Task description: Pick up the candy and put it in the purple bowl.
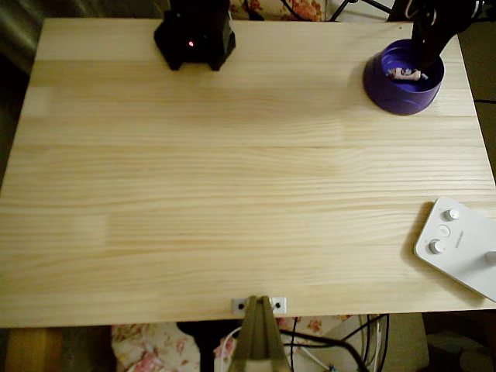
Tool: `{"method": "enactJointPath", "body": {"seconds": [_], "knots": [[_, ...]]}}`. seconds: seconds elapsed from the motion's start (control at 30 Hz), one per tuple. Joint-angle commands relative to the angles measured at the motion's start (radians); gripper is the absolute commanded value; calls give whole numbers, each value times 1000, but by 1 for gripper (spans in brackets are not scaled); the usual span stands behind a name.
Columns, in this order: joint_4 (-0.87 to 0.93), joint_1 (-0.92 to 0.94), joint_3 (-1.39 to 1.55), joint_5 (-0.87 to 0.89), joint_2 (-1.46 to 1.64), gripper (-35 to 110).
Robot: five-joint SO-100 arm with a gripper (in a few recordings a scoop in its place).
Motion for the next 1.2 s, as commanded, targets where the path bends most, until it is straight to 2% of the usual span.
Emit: {"method": "enactJointPath", "body": {"seconds": [0.0,0.27,0.47,0.7,1.03,1.17], "knots": [[9,5,-11,-23,175,14],[46,41,32,-69,259,9],[78,106,71,-101,341,-1],[97,225,204,-146,474,-1],[-35,531,506,-173,758,-1],[-72,661,626,-235,847,-1]]}}
